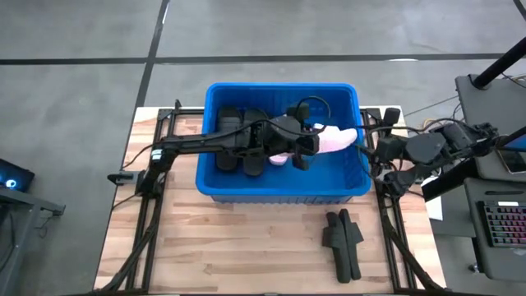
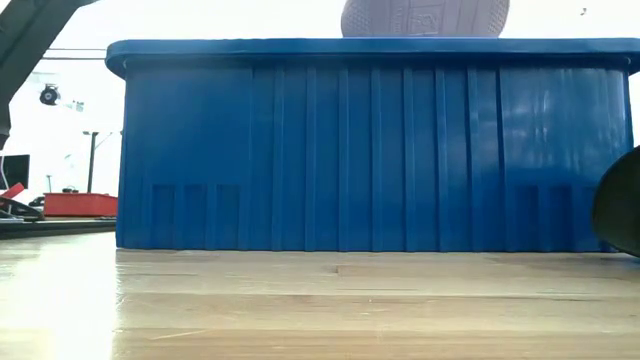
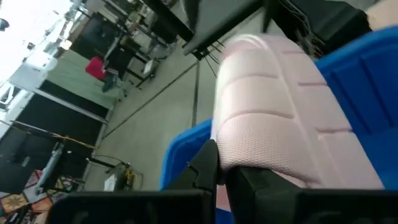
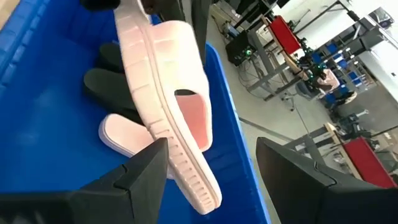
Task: Pick and place slides into bin
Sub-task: Put the pink slides into the blue bin
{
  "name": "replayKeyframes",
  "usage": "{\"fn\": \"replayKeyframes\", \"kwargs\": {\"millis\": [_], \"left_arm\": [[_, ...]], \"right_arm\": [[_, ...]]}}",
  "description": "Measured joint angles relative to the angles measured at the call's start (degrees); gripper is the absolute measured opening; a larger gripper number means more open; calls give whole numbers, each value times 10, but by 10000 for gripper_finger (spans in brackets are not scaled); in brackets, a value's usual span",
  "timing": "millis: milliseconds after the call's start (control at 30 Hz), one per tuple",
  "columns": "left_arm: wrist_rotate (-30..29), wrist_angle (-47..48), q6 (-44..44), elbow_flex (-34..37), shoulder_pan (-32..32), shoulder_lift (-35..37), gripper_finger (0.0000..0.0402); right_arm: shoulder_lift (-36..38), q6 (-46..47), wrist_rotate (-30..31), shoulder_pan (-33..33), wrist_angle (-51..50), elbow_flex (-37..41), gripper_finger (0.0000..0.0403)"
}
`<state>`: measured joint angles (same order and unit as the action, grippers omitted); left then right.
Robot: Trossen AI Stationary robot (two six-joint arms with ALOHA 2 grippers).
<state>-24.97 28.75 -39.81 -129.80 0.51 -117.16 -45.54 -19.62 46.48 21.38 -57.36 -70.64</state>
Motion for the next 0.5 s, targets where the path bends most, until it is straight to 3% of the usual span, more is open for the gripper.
{"fn": "replayKeyframes", "kwargs": {"millis": [500], "left_arm": [[5,-33,-32,1,-1,12,0]], "right_arm": [[-63,3,-13,-18,-11,-13,220]]}}
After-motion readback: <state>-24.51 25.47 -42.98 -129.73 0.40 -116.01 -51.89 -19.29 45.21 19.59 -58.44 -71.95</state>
